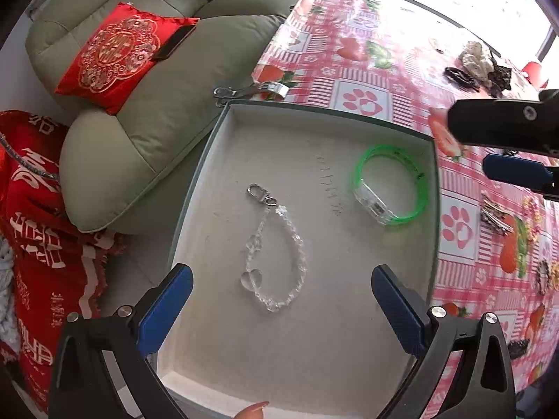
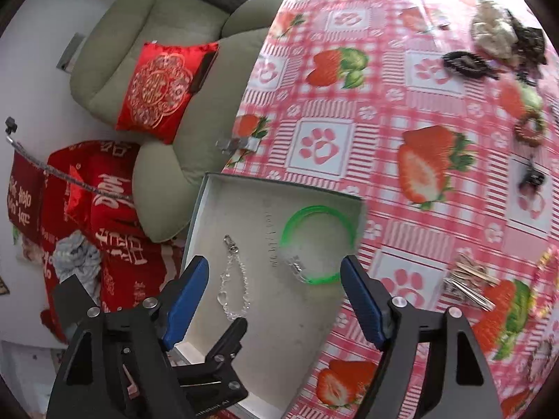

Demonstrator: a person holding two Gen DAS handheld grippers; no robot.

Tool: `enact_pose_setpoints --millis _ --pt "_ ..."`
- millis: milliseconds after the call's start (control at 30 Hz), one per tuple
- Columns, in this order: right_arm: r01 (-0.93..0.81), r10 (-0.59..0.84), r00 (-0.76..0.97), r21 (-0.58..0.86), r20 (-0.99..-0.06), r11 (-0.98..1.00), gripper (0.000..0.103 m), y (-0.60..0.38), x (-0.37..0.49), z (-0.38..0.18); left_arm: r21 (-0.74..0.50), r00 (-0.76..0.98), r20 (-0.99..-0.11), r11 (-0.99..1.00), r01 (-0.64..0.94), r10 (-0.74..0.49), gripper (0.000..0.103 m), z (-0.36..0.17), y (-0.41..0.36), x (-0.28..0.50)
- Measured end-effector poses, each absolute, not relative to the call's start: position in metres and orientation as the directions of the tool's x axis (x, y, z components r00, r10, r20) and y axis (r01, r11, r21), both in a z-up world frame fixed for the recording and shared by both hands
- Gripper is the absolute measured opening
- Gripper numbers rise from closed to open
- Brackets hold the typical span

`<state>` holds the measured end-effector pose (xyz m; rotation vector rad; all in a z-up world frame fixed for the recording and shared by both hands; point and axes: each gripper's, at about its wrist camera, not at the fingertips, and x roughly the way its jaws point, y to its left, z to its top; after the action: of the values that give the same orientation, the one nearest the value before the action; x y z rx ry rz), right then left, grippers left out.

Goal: Organize jewelry
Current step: 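Move both open tools back over the jewelry on the tablecloth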

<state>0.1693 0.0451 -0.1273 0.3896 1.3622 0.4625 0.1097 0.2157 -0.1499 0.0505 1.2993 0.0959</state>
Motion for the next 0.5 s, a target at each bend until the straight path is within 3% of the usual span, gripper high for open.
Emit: enact_pose_setpoints --millis 100,200,500 --pt "-0.075 0.498 0.170 0.493 -0.850 0.867 0.083 0.033 0.162 -0.119 0.067 0.253 -0.965 0.998 -0.021 0.070 0.103 -0.143 0.211 0.107" --pt "-0.063 0.471 0.192 0.468 -0.861 0.882 0.103 0.020 0.152 -0.111 0.082 0.252 -0.964 0.997 -0.006 0.081 0.103 -0.136 0.204 0.104" --pt "0.040 0.388 0.233 0.408 -0.891 0.912 0.103 -0.035 0.113 -0.103 0.099 0.242 -0.968 0.988 0.117 0.068 0.103 -0.124 0.171 0.101"
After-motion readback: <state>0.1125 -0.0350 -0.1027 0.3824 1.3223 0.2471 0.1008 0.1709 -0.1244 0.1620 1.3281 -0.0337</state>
